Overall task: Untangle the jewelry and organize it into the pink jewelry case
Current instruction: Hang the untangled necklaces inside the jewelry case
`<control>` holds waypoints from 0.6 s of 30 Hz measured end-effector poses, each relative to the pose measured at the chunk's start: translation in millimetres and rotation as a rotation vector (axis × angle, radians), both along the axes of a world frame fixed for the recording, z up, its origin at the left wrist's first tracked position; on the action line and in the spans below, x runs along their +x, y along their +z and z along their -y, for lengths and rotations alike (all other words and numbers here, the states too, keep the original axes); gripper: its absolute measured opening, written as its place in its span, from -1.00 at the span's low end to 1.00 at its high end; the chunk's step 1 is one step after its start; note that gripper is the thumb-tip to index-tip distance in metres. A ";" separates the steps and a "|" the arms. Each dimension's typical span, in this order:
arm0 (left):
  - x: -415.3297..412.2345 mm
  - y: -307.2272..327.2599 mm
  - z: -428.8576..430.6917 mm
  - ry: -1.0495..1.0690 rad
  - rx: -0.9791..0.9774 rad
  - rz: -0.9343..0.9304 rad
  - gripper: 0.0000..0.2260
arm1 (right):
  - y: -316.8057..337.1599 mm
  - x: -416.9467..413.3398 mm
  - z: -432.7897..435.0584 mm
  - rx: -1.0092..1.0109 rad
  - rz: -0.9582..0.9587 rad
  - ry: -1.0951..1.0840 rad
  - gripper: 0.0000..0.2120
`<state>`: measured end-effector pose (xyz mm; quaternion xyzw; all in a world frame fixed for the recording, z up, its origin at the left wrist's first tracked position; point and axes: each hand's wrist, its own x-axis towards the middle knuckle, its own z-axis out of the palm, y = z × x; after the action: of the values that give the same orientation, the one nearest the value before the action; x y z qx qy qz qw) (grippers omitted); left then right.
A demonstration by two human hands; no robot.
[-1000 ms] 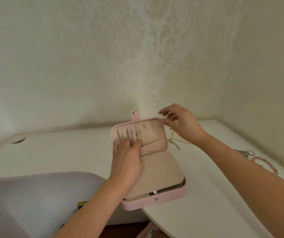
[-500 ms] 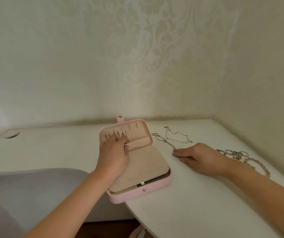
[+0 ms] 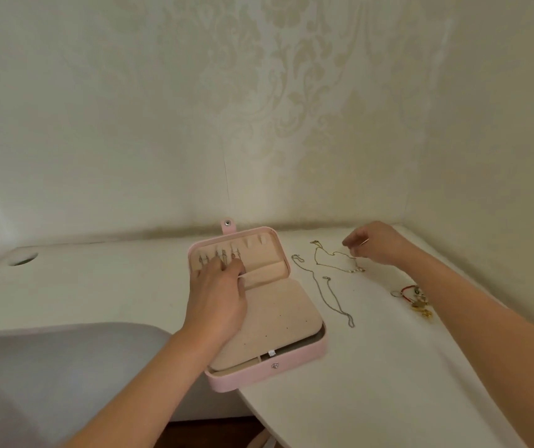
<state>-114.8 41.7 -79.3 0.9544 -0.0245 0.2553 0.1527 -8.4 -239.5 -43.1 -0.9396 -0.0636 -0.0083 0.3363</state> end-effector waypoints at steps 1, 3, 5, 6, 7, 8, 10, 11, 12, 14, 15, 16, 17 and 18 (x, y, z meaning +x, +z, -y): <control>0.5 -0.4 0.0 -0.002 -0.004 0.004 -0.82 | -1.8 10.1 -8.1 -0.009 -0.013 -0.007 -0.77; 0.9 -0.9 -0.3 -0.006 -0.016 0.016 -0.81 | -4.5 26.6 -27.5 -0.034 -0.026 -0.004 -0.66; 0.7 -1.0 -0.6 -0.009 -0.024 0.022 -0.81 | -8.1 42.4 -41.7 -0.074 -0.038 0.009 -0.57; 0.6 -1.4 -0.9 -0.013 -0.026 0.024 -0.81 | -10.6 50.2 -45.0 -0.098 -0.052 0.015 -0.53; 0.6 -1.6 -1.1 -0.016 -0.028 0.023 -0.80 | -13.0 57.5 -45.3 -0.114 -0.069 0.020 -0.50; 0.6 -1.9 -1.5 -0.017 -0.029 0.018 -0.80 | -15.1 63.4 -43.1 -0.114 -0.086 0.023 -0.48; 1.1 -2.6 -2.3 -0.015 -0.031 0.015 -0.79 | -19.2 71.3 -32.8 -0.067 -0.098 0.030 -0.47; 1.4 -2.9 -2.6 -0.017 -0.037 0.017 -0.79 | -21.2 73.7 -25.3 -0.029 -0.093 0.032 -0.48; 1.6 -3.0 -2.5 -0.021 -0.044 0.020 -0.79 | -22.9 74.9 -16.9 0.006 -0.086 0.037 -0.48; 2.2 -3.2 -2.6 -0.029 -0.046 0.023 -0.79 | -24.3 76.6 0.5 0.050 -0.089 0.039 -0.50; 2.4 -3.4 -2.5 -0.032 -0.046 0.025 -0.79 | -25.0 78.1 8.5 0.057 -0.089 0.032 -0.52; 2.7 -3.6 -2.4 -0.038 -0.051 0.029 -0.80 | -25.2 79.7 15.4 0.057 -0.085 0.022 -0.54; 3.1 -4.3 -2.3 -0.043 -0.059 0.033 -0.80 | -24.9 81.6 21.2 0.056 -0.083 0.010 -0.56; 3.5 -4.6 -2.0 -0.048 -0.068 0.036 -0.81 | -24.0 83.4 25.2 0.055 -0.082 0.001 -0.58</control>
<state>-111.3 43.7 -83.9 0.9431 -0.0416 0.2692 0.1905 74.9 -264.6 -67.1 -0.9295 -0.0497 0.0286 0.3644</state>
